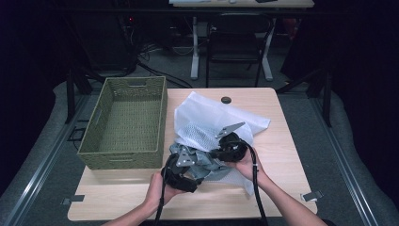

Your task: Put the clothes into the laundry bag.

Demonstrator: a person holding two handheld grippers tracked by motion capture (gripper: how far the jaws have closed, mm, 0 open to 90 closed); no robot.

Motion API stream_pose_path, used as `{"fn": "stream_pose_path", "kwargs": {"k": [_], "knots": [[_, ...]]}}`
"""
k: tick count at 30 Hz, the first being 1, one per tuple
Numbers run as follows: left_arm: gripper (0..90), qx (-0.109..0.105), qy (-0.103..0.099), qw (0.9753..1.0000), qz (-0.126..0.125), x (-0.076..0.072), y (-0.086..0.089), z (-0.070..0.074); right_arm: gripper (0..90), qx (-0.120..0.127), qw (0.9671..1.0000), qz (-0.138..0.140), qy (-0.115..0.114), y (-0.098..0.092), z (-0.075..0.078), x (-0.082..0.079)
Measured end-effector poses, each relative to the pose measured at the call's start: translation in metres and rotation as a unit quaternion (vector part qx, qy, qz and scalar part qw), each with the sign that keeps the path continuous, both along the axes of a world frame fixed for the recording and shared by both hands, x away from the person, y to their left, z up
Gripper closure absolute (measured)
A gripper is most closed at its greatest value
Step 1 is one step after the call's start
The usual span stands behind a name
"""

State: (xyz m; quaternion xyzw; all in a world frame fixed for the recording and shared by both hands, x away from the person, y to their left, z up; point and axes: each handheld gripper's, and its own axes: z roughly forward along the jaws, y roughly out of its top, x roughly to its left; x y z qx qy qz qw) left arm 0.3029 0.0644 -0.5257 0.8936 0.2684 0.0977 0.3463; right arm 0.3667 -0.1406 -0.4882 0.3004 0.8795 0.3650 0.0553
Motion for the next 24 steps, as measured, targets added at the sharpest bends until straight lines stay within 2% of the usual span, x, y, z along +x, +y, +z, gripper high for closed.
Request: {"fn": "stream_pose_path", "kwargs": {"k": [1,3,5,6,7,8,9,10,11,12,13,15,16,17,18,19,20,21,22,23,24], "knots": [[20.2,0.006,0.003,1.0,-0.001,0.0,-0.004,-0.003,88.9,0.001,1.0,-0.003,0.003,0.0,0.0,0.0],[22.9,0.016,-0.006,0.9998,-0.01,-0.001,-0.012,-0.009,89.0,0.001,1.0,-0.003,0.005,-0.001,0.0,0.0],[35.2,0.028,-0.029,0.9992,-0.004,0.0,-0.026,-0.02,89.0,0.005,0.9999,-0.006,0.007,-0.001,-0.001,0.0],[44.2,0.029,-0.039,0.9988,-0.004,0.001,-0.029,-0.023,89.0,0.006,0.9999,-0.005,0.009,-0.001,-0.001,0.001],[51.5,0.029,-0.039,0.9988,-0.004,0.001,-0.029,-0.023,89.0,0.007,0.9999,-0.006,0.01,-0.001,-0.001,0.001],[60.5,0.031,-0.051,0.9982,-0.001,0.002,-0.032,-0.026,89.1,0.007,0.9999,-0.006,0.011,-0.001,-0.001,0.001],[60.5,0.032,-0.056,0.9979,-0.003,0.004,-0.035,-0.029,89.1,0.007,0.9999,-0.006,0.011,-0.001,-0.001,0.001],[73.6,0.019,-0.061,0.9979,0.006,0.01,-0.04,-0.033,89.2,0.012,0.9998,-0.002,0.015,-0.001,-0.001,0.0],[78.5,0.019,-0.061,0.9979,0.006,0.01,-0.04,-0.033,89.2,0.014,0.9998,-0.001,0.015,-0.001,0.0,-0.001],[81.7,0.0,-0.063,0.9979,0.016,0.015,-0.043,-0.032,89.3,0.021,0.9996,0.0,0.017,-0.002,0.002,-0.002],[83.8,-0.006,-0.074,0.997,0.023,0.017,-0.044,-0.032,89.3,0.027,0.9995,0.001,0.018,-0.003,0.003,-0.002],[86.4,-0.013,-0.079,0.9964,0.028,0.02,-0.045,-0.03,89.4,0.029,0.9994,0.001,0.016,-0.003,0.005,-0.003],[86.7,-0.034,-0.079,0.9953,0.045,0.027,-0.046,-0.026,89.4,0.044,0.9988,0.0,0.021,-0.006,0.009,-0.003],[86.9,-0.048,-0.083,0.9938,0.056,0.031,-0.047,-0.024,89.4,0.046,0.9988,-0.001,0.019,-0.007,0.011,-0.003],[87.0,-0.057,-0.087,0.9924,0.066,0.034,-0.048,-0.021,89.3,0.052,0.9985,-0.003,0.018,-0.009,0.013,-0.004],[87.0,-0.057,-0.087,0.9924,0.066,0.034,-0.048,-0.021,89.4,0.061,0.9979,-0.006,0.019,-0.011,0.016,-0.004],[87.0,-0.083,-0.096,0.9879,0.09,0.042,-0.05,-0.016,89.4,0.063,0.9978,-0.007,0.018,-0.012,0.019,-0.005],[87.0,-0.083,-0.096,0.9879,0.09,0.042,-0.05,-0.016,89.4,0.069,0.9974,-0.01,0.014,-0.015,0.022,-0.005],[87.1,-0.103,-0.103,0.9831,0.112,0.049,-0.052,-0.013,89.4,0.075,0.997,-0.012,0.015,-0.017,0.024,-0.005],[87.1,-0.103,-0.103,0.9831,0.112,0.049,-0.052,-0.013,89.4,0.075,0.997,-0.012,0.015,-0.017,0.024,-0.005],[87.1,-0.112,-0.102,0.9812,0.12,0.053,-0.053,-0.012,89.4,0.074,0.9971,-0.017,0.012,-0.019,0.027,-0.005]]}}
